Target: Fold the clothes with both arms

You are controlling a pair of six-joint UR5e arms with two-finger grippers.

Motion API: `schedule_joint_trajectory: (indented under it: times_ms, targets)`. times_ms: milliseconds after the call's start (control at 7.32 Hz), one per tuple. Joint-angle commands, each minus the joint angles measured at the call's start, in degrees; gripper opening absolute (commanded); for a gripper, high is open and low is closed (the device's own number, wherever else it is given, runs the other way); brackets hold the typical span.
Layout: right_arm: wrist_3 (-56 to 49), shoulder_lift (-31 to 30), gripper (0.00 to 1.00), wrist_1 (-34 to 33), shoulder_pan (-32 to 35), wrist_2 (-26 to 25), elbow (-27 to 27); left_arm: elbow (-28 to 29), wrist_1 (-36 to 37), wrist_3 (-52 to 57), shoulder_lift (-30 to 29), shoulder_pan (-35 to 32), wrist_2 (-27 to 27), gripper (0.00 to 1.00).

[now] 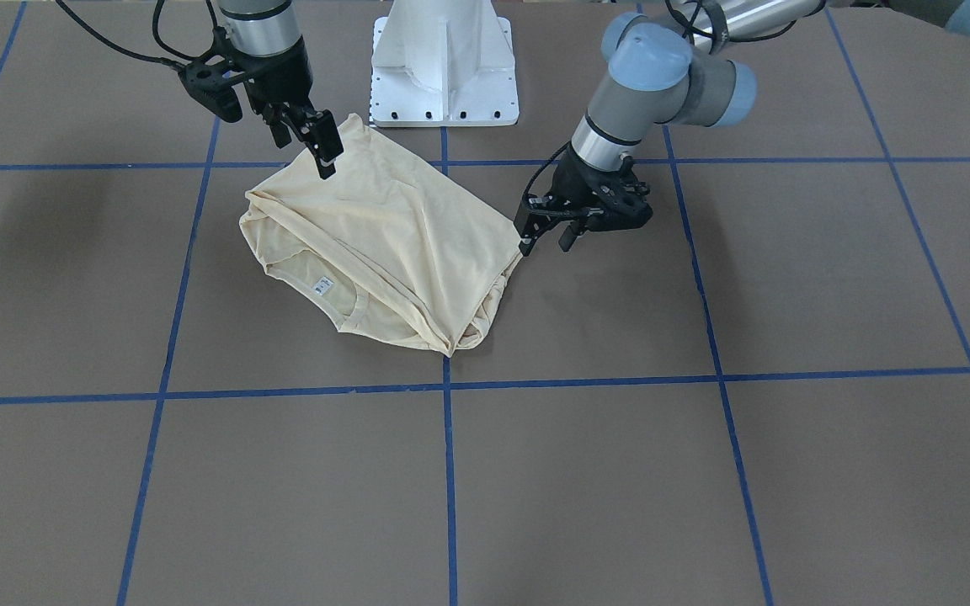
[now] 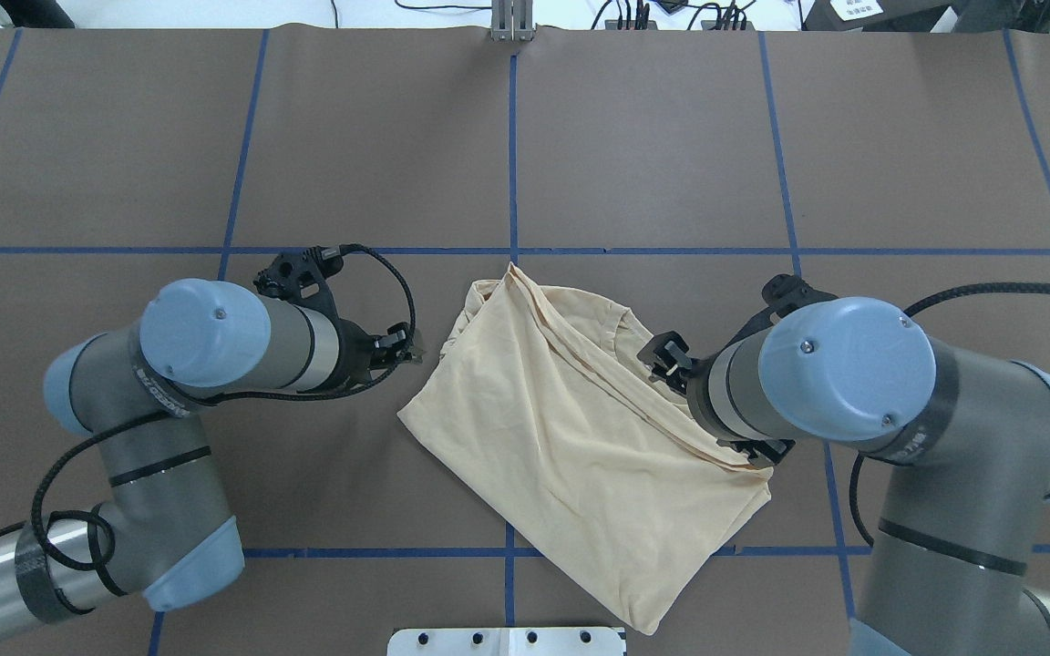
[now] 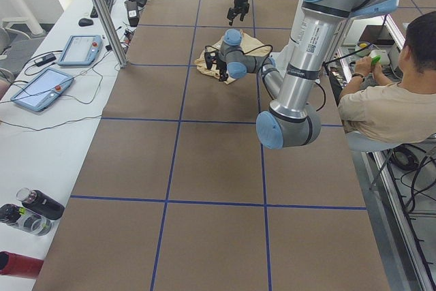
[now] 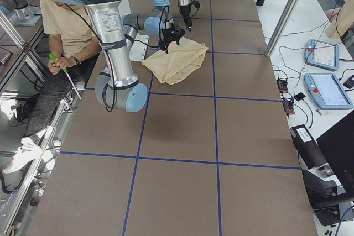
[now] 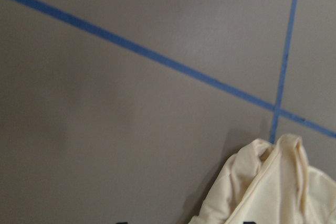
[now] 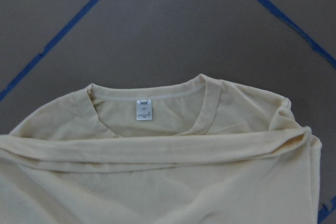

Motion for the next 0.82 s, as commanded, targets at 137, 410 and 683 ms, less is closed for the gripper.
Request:
schedule_joint_trajectory:
  times_ms: [137, 410, 683]
  targets:
    - [-0.3, 0.5, 1.00, 3.5, 1.7, 0.4, -4.7, 0.5, 1.8, 1.5, 0.0, 2.7, 1.9, 0.60]
    - [-0.3, 0.4, 1.00, 3.5, 2.0, 0.4, -4.9, 1.6, 1.7, 1.6, -0.2, 2.8, 1.8, 0.56]
    - [-0.4, 0.4, 1.00, 3.5, 2.9, 1.5, -4.8, 1.8, 1.3, 1.6, -0.4, 2.9, 1.7, 0.53]
